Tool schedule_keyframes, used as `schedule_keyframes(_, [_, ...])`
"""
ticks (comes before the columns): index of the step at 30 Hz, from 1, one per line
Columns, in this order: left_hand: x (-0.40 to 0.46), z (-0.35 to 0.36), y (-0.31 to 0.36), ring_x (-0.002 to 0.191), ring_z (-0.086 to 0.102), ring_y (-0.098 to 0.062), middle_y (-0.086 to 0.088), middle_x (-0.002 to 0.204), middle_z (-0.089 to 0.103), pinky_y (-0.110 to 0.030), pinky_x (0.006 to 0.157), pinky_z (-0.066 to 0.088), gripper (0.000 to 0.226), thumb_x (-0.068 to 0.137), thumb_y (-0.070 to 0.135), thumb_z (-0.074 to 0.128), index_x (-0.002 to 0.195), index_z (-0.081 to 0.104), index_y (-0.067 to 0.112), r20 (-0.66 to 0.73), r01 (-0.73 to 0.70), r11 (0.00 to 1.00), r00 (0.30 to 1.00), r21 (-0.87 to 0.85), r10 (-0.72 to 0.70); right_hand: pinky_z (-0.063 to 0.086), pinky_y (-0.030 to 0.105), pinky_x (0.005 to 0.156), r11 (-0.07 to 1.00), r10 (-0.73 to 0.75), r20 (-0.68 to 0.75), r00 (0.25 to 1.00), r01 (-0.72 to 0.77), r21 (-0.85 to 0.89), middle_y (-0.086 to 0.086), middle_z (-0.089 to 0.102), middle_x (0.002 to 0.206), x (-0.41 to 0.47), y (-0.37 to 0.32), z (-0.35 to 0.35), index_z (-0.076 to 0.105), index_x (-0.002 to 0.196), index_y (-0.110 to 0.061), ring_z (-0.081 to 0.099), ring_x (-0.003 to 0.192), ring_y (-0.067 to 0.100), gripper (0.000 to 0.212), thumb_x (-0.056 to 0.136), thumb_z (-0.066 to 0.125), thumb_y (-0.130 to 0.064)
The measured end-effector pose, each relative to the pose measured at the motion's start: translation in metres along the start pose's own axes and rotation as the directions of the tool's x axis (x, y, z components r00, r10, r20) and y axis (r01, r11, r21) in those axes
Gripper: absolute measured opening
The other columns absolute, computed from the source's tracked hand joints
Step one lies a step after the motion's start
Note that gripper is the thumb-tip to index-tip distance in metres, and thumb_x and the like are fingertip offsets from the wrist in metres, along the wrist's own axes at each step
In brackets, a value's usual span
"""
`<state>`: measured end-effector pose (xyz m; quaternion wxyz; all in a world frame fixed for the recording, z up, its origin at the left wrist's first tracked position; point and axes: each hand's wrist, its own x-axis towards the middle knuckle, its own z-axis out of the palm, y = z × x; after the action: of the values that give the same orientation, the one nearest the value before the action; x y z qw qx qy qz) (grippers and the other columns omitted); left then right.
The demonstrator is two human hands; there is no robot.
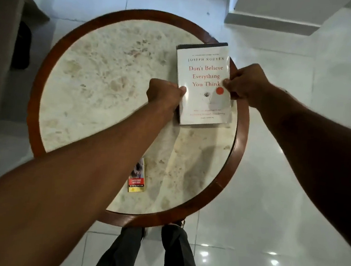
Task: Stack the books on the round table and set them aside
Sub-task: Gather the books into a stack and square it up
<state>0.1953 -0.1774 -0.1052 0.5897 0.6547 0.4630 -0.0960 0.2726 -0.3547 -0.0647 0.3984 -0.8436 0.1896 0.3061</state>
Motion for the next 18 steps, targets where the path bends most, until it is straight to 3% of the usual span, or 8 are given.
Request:
schedule_keyframes(2, [0.002,0.011,0.000,0.094,0.077,-0.032,-0.017,0.108,0.078,-0.047,0.089,0.066,0.022,0.081,0.005,0.085,0.099,0.074,-0.001,-0.015,0.028,0.999,0.999,0.015,-0.028,0.065,0.045,0.093,1.000,0.024,0.000,1.000,-0.024,-0.017,0.014,0.075,0.130,0.006,0.005,-0.004,0.068,0.126,0.004,0.077,0.109,0.033,0.040,0.093,0.078,-0.016])
schedule_keyframes(6, [0.003,0.023,0.005,0.087,0.078,-0.032,-0.019,0.104,0.079,-0.048,0.082,0.067,0.018,0.081,0.006,0.085,0.088,0.071,-0.001,-0.063,0.033,0.994,0.998,0.100,-0.026,0.066,0.041,0.091,0.998,0.035,-0.022,0.999,-0.036,-0.057,0.012,0.075,0.129,0.013,0.008,-0.007,0.068,0.127,0.000,0.078,0.105,0.031,0.042,0.093,0.079,-0.021])
schedule_keyframes(11, [0.003,0.029,0.005,0.090,0.077,-0.033,-0.018,0.109,0.078,-0.048,0.084,0.067,0.023,0.081,0.006,0.085,0.100,0.073,0.000,-0.082,0.031,0.992,0.996,0.126,-0.020,0.066,0.036,0.082,0.994,0.002,-0.062,0.998,-0.009,-0.107,0.014,0.076,0.126,0.017,0.006,-0.007,0.068,0.125,0.001,0.078,0.096,0.029,0.044,0.090,0.082,-0.022])
schedule_keyframes(18, [0.008,0.024,-0.004,0.094,0.078,-0.033,-0.018,0.108,0.080,-0.045,0.087,0.066,0.024,0.082,0.013,0.088,0.100,0.078,0.001,-0.033,0.018,0.991,0.999,0.130,-0.014,0.064,0.043,0.096,0.991,0.016,-0.044,0.999,-0.022,-0.135,0.015,0.075,0.129,0.024,0.010,-0.010,0.068,0.126,0.002,0.078,0.104,0.033,0.047,0.090,0.082,-0.024])
